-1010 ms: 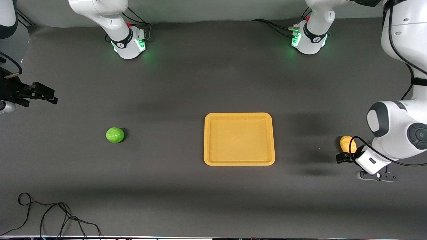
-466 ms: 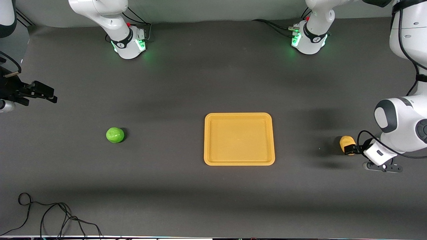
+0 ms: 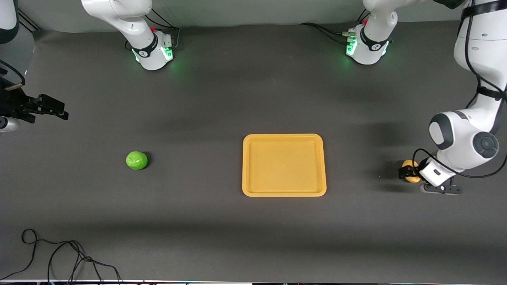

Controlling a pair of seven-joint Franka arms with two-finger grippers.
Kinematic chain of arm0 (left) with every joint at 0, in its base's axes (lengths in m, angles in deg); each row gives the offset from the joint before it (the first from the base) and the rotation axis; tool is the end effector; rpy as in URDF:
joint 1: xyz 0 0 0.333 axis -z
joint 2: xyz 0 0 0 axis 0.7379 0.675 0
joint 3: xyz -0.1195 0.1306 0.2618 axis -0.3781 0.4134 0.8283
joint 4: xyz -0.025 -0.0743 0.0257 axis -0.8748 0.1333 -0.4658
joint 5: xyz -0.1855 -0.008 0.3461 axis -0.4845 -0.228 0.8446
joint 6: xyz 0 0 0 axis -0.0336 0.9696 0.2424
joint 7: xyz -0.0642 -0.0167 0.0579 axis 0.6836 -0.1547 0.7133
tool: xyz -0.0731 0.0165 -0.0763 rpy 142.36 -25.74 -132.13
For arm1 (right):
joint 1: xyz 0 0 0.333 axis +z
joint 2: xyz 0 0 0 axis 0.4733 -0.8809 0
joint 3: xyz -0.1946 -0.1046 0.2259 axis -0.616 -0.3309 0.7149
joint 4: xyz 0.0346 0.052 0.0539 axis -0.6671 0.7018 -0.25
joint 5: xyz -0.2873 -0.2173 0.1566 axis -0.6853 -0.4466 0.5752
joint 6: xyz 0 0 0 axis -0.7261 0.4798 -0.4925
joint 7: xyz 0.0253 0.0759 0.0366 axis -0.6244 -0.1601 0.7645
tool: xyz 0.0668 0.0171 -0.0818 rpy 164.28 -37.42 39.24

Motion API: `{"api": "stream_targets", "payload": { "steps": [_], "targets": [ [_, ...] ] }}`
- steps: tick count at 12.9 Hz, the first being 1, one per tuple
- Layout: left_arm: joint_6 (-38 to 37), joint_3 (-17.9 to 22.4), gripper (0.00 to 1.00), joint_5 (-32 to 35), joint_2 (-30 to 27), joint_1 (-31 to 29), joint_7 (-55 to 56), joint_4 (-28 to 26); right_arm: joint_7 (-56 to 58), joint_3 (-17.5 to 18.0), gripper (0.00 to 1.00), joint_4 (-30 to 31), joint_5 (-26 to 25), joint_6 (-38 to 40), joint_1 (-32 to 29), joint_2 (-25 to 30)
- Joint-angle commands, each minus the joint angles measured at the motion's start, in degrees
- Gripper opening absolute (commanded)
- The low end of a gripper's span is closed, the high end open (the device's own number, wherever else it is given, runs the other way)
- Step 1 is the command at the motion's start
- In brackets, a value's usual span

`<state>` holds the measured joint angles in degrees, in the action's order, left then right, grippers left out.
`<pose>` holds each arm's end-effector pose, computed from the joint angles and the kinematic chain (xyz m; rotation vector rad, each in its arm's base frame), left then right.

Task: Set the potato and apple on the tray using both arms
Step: 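Close the left gripper on the potato and lift it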

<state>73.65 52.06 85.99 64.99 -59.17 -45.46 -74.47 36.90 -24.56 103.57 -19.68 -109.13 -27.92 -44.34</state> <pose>0.6160 0.0821 0.2007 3.0953 -0.1293 0.0820 0.5501 -0.0326 0.6035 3.1361 0.0901 -0.0926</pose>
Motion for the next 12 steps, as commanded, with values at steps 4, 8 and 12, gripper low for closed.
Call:
{"api": "stream_targets", "payload": {
  "steps": [4,8,12],
  "targets": [
    [2.6,0.1,0.72,-1.2,-1.3,-0.4,-3.7,-2.5,0.9,-0.3,1.00,1.4,-0.3,0.6,0.4,1.6],
    [2.5,0.0,0.36,-1.2,-1.6,-0.4,-3.8,-3.2,0.9,-0.3,1.00,1.4,-0.3,0.6,0.4,1.6],
    [-0.5,-3.1,0.33,-4.0,-3.2,0.6,0.8,-2.8,1.0,-0.3,1.00,1.3,-0.3,0.6,0.4,1.6]
  ]
}}
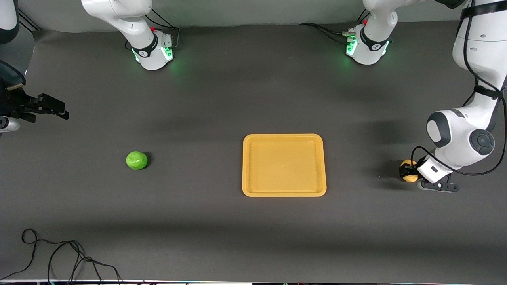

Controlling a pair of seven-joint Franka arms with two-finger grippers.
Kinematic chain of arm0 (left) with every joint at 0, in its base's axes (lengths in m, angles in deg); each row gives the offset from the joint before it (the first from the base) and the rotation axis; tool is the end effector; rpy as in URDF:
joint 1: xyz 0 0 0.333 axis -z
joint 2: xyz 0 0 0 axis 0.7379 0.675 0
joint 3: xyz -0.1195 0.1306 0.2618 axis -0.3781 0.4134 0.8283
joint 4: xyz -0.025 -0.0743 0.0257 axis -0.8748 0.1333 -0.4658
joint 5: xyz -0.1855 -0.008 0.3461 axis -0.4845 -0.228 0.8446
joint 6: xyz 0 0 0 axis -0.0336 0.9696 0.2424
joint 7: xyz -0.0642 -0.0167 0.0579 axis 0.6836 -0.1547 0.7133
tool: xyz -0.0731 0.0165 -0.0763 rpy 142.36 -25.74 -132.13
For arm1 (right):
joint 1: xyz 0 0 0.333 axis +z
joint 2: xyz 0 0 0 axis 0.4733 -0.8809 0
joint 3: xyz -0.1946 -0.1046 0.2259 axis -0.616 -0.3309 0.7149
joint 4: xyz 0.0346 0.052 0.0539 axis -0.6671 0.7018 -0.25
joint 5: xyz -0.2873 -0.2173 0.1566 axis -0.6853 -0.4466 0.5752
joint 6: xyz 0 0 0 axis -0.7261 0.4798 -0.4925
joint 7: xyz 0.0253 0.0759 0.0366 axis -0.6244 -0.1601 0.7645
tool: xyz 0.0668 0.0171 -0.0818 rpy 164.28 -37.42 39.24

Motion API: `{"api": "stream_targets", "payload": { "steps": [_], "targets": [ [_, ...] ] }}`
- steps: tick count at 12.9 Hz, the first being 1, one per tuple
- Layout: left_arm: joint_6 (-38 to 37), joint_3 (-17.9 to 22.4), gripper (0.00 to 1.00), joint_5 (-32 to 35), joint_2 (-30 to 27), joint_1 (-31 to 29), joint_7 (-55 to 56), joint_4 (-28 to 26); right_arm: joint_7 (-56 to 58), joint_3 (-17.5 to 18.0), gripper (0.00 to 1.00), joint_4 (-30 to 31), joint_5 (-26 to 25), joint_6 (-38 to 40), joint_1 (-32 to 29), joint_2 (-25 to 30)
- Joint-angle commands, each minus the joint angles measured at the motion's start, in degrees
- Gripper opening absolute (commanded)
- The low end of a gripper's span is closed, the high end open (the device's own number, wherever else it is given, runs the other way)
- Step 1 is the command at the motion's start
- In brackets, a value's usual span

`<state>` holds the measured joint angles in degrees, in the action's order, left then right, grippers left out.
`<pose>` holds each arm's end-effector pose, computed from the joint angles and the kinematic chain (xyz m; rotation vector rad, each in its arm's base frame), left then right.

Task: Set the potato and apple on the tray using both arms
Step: 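Close the left gripper on the potato and lift it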

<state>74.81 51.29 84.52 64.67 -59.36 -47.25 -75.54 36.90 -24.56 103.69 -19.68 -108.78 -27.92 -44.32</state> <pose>0.6128 0.0759 0.1991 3.0753 -0.1562 0.0994 0.5492 -0.0325 0.6022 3.1364 0.0901 -0.1049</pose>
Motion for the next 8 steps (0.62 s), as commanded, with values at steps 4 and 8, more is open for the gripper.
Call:
{"api": "stream_targets", "payload": {
  "steps": [4,8],
  "targets": [
    [-6.0,-6.9,0.33,-1.8,-4.4,8.2,20.6,1.7,1.2,-0.4,1.00,1.1,-0.3,0.3,0.3,1.5],
    [-11.7,-6.7,0.33,1.9,-2.9,17.3,37.4,8.6,1.3,-0.4,1.00,1.1,-0.3,0.3,0.3,1.5]
  ]
}}
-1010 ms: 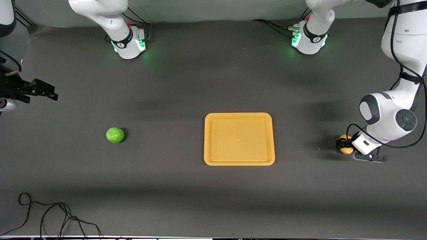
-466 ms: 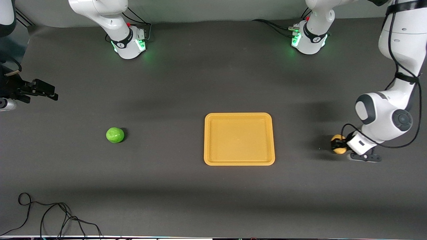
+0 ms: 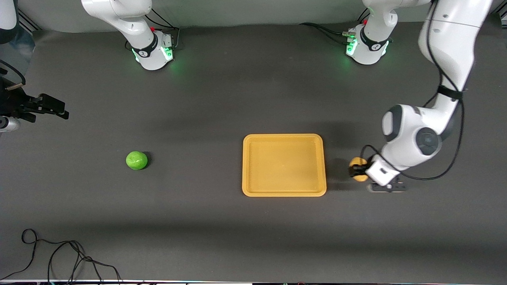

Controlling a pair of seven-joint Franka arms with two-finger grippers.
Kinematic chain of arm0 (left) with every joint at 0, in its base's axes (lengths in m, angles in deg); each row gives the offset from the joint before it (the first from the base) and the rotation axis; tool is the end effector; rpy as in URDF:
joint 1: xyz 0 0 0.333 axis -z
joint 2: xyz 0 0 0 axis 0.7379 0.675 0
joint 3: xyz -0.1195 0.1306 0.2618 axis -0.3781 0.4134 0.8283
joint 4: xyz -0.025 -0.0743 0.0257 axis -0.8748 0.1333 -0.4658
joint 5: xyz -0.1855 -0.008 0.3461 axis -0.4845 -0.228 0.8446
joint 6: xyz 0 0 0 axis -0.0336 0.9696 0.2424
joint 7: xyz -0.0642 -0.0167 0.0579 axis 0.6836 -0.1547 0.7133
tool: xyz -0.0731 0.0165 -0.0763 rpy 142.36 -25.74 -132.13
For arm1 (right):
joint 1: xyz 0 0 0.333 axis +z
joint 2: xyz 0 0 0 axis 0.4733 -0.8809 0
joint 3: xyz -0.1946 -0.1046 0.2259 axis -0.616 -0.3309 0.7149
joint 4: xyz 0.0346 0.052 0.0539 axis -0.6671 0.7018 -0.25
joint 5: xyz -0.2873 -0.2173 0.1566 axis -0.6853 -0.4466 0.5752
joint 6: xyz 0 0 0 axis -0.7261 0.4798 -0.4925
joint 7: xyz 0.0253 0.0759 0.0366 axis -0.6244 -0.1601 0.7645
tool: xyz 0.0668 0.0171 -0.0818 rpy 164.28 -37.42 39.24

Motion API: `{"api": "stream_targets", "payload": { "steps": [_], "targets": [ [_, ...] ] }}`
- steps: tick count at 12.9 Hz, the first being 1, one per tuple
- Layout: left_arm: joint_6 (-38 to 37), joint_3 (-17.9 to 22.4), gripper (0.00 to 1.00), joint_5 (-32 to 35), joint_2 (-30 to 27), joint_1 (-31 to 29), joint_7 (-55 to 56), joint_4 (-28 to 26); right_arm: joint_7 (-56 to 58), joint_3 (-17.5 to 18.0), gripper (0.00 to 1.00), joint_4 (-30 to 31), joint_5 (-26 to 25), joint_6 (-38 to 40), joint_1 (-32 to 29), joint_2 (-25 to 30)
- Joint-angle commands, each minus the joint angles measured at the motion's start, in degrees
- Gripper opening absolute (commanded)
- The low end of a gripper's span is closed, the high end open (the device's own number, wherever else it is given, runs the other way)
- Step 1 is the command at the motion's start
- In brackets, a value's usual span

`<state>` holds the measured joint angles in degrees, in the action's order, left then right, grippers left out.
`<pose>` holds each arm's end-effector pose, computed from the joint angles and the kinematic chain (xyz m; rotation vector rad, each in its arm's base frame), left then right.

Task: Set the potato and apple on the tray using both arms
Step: 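Carry the potato with the left gripper over the yellow tray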

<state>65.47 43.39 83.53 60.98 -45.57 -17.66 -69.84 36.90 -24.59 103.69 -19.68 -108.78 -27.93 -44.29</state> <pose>0.6224 -0.1563 0.2706 2.9827 0.0851 0.0332 0.5491 -0.0329 0.6025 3.1364 0.0890 -0.1040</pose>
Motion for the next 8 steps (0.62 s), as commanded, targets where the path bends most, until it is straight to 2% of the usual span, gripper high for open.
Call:
{"api": "stream_targets", "payload": {
  "steps": [1,5,8],
  "targets": [
    [-2.4,1.1,0.33,6.1,2.1,5.2,12.9,4.5,1.3,-0.4,1.00,1.1,-0.3,0.3,0.3,1.3],
    [-2.2,1.1,0.33,8.9,7.9,11.2,25.3,9.7,1.2,-0.4,1.00,1.2,-0.3,0.3,0.3,1.2],
    [-2.0,1.1,0.33,11.9,9.4,14.4,32.3,10.9,1.2,-0.4,1.00,1.3,-0.3,0.3,0.3,1.2]
  ]
}}
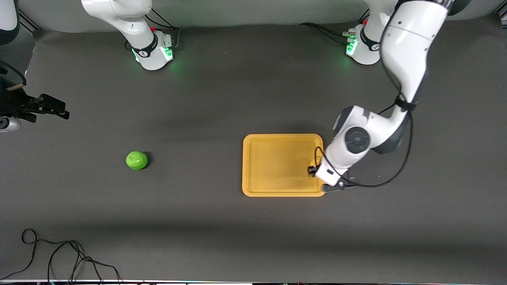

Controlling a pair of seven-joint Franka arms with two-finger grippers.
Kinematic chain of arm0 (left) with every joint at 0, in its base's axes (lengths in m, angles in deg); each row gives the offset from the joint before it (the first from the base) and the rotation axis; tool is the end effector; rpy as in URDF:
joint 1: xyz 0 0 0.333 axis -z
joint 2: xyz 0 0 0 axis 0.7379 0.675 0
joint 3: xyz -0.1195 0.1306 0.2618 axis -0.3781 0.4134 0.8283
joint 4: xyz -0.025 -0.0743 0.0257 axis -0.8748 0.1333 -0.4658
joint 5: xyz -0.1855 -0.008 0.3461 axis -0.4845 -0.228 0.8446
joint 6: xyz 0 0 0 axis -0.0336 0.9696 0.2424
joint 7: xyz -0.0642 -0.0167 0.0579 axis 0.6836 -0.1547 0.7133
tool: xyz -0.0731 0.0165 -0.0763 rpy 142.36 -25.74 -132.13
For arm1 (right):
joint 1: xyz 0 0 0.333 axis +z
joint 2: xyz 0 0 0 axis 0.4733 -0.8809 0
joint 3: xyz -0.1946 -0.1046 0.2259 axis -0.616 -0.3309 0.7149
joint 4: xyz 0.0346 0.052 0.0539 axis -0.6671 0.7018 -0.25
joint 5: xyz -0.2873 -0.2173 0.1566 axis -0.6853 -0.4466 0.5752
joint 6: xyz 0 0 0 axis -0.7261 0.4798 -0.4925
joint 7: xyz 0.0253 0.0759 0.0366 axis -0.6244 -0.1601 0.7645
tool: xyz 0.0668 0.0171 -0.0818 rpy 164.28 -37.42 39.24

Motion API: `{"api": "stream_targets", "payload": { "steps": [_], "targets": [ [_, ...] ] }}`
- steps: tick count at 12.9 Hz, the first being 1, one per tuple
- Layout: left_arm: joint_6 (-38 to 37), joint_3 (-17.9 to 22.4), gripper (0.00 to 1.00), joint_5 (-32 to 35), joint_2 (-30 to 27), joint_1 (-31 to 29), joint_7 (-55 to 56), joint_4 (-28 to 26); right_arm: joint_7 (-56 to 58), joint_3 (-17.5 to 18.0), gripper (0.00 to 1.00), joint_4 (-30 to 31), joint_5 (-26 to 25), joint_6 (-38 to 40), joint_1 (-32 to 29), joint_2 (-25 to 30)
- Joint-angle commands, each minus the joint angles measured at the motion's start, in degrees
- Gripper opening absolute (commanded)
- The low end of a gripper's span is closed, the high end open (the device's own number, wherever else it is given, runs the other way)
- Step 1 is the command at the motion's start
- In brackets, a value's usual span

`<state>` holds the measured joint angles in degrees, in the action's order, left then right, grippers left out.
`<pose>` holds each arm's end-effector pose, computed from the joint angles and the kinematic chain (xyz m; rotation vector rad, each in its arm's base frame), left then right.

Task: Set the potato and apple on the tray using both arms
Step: 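Carry the potato with the left gripper over the yellow tray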

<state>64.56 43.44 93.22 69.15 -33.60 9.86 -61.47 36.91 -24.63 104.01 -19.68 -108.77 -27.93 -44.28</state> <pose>0.6089 -0.2896 0.2391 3.0452 0.3438 0.0239 0.5487 -0.0333 0.6000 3.1367 0.0882 -0.1128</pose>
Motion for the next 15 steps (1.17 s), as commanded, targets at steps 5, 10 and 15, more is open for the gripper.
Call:
{"api": "stream_targets", "payload": {
  "steps": [5,10,15],
  "targets": [
    [0.8,1.1,0.33,5.4,3.2,4.8,9.8,2.1,1.3,-0.4,1.00,1.0,-0.3,0.3,0.2,1.2],
    [3.1,1.2,0.33,5.4,4.8,4.8,10.2,2.0,1.3,-0.4,1.00,1.1,-0.3,0.3,0.2,1.1],
    [2.9,1.2,0.99,5.5,4.6,4.7,10.1,2.0,1.2,-0.4,1.00,1.0,-0.3,0.3,0.2,1.1]
  ]
}}
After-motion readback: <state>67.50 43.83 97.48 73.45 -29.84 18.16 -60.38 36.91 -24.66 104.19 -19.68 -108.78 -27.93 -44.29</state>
